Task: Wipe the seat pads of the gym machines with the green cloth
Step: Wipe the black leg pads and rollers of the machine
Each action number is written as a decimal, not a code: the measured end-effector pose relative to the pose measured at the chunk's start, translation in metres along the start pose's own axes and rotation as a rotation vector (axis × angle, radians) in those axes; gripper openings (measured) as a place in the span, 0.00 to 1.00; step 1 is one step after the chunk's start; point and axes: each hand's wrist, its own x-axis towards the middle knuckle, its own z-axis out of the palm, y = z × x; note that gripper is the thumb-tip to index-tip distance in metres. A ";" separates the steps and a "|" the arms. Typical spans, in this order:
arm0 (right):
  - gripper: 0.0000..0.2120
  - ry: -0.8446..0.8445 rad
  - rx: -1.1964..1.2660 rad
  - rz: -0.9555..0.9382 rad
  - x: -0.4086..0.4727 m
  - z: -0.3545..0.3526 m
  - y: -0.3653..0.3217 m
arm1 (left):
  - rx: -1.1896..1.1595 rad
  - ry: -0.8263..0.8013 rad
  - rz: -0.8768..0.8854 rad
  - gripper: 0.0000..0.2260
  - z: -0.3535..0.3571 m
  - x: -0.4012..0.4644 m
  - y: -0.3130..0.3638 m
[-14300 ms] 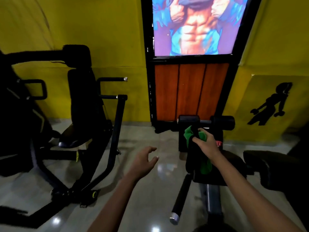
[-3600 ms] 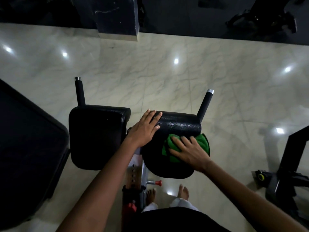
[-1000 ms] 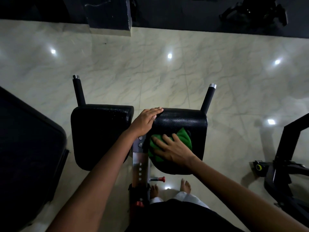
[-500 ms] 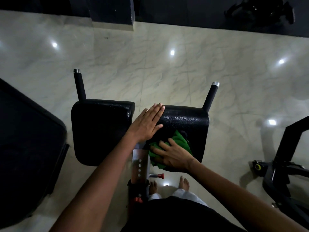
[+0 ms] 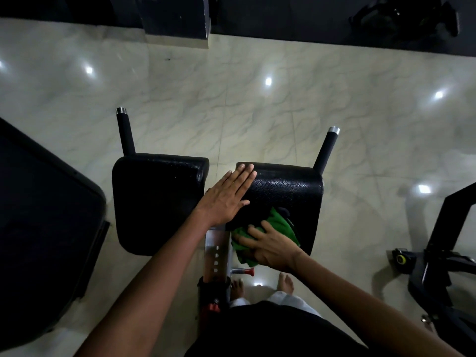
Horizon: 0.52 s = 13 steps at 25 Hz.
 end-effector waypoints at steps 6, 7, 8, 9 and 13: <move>0.18 -0.008 0.108 -0.131 -0.048 0.030 -0.011 | 0.031 -0.037 -0.033 0.28 -0.006 0.001 0.006; 0.12 -0.033 0.116 -0.200 -0.054 0.030 -0.005 | 0.028 -0.034 -0.038 0.28 -0.006 0.001 0.006; 0.06 -0.025 0.100 -0.246 -0.054 0.026 0.003 | 0.022 -0.029 -0.037 0.28 -0.006 0.001 0.006; 0.04 -0.034 0.071 -0.232 -0.049 0.021 0.008 | 0.023 -0.022 -0.029 0.28 -0.005 0.000 0.005; 0.06 -0.036 0.036 -0.100 -0.042 0.024 0.009 | 0.041 -0.008 0.011 0.29 -0.004 0.001 0.003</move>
